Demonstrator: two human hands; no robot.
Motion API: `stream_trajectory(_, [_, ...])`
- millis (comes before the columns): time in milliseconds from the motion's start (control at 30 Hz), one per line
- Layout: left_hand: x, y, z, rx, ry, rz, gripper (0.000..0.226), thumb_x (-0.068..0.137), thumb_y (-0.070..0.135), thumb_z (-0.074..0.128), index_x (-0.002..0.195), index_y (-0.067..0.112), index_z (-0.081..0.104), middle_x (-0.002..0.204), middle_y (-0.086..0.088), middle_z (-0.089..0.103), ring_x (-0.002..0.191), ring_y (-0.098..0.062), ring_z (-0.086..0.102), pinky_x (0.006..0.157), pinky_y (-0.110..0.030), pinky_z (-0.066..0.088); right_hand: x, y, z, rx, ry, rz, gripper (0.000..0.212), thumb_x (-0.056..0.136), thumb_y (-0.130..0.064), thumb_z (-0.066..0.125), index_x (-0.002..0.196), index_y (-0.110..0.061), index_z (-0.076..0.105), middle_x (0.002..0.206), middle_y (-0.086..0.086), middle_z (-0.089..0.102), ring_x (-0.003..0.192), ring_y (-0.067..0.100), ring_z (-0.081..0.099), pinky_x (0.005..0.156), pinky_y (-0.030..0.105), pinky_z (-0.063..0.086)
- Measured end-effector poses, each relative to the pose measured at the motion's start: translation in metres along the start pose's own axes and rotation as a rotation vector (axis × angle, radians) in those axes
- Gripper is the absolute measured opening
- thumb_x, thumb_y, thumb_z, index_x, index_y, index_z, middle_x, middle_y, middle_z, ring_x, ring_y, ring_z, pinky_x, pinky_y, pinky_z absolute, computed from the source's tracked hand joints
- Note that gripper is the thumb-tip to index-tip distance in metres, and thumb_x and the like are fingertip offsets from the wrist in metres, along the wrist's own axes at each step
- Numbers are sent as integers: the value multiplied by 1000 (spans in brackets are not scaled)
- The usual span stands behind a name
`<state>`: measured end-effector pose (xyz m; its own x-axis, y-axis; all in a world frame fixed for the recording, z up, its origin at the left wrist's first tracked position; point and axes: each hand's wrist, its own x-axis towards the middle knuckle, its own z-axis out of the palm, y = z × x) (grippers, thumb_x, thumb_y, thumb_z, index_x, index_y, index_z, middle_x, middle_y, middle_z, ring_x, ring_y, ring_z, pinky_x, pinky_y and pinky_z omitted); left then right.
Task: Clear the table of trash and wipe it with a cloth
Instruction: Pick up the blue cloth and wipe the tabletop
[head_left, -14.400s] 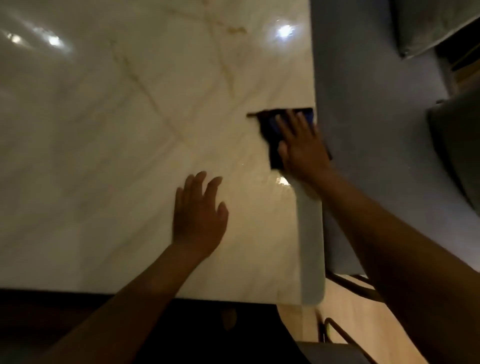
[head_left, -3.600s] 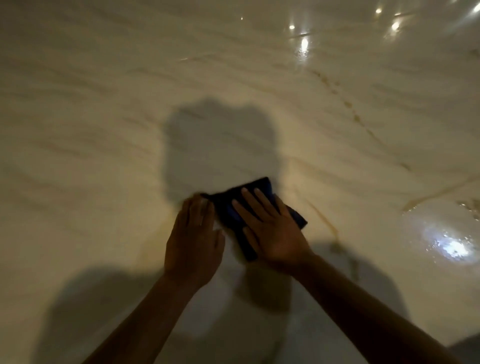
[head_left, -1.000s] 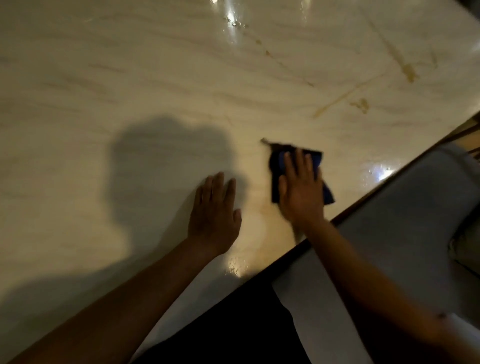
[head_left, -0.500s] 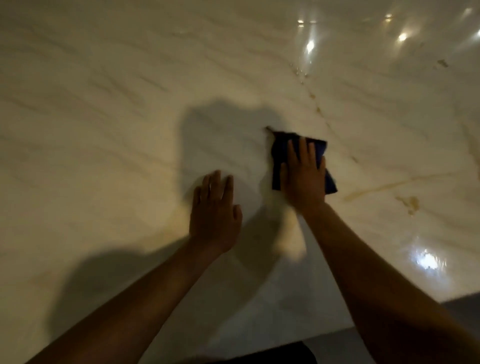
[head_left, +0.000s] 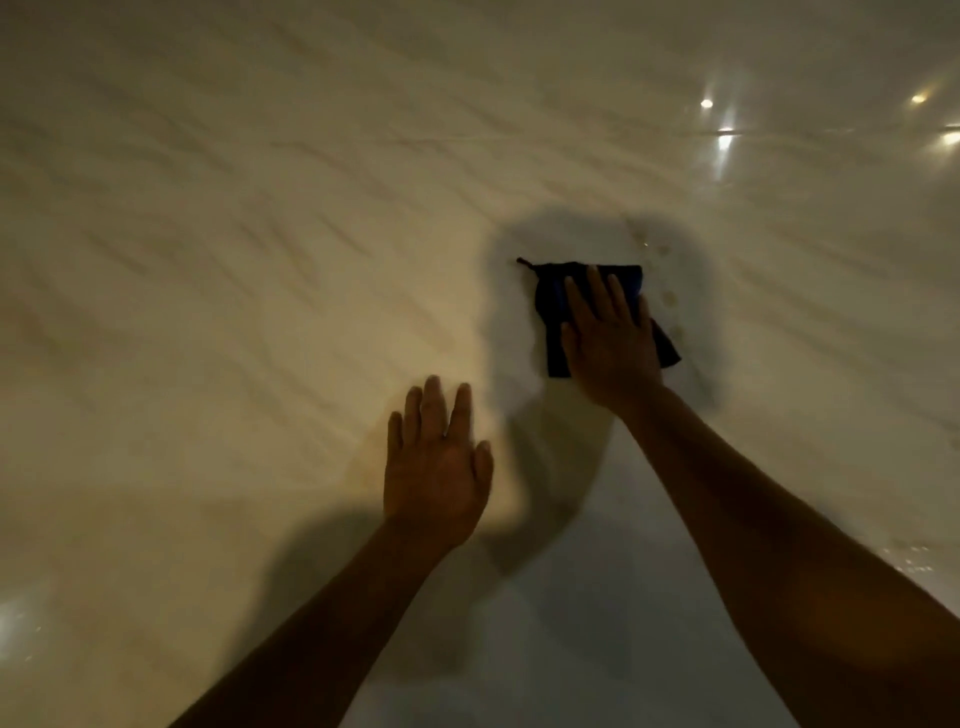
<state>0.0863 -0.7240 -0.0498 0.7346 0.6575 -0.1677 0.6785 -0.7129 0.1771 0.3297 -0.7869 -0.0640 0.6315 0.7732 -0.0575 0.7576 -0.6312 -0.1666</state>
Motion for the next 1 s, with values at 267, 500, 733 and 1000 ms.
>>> stream_trajectory(267, [87,-6,-13,17,24,6,64,100,50,28,158,28,18,165,-15,11,151,-36,10,121,-51,14,-56,-6,2,15,-93,-413,54,105,-44,18,157,-30,13,165,-2,7,152,21,2,123,46,6])
stream_trajectory(500, [177,6,-22,61,58,13,64,102,51,27,159,29,13,165,-16,8,151,-37,7,121,-52,10,122,58,-11,-23,66,-46,58,102,-44,20,156,-23,21,163,6,18,149,30,17,118,54,20])
stream_trajectory(733, [263,39,-29,35,49,41,61,103,45,30,159,27,13,166,-14,4,152,-34,4,123,-50,7,128,21,-6,2,36,-285,62,98,-46,12,155,-25,23,163,4,19,150,27,15,119,48,13])
stream_trajectory(1000, [330,63,-35,61,94,83,61,103,51,25,159,32,9,166,-11,6,152,-32,7,123,-46,10,251,116,-25,34,174,309,58,101,-42,24,155,-22,22,162,6,17,148,27,14,117,51,16])
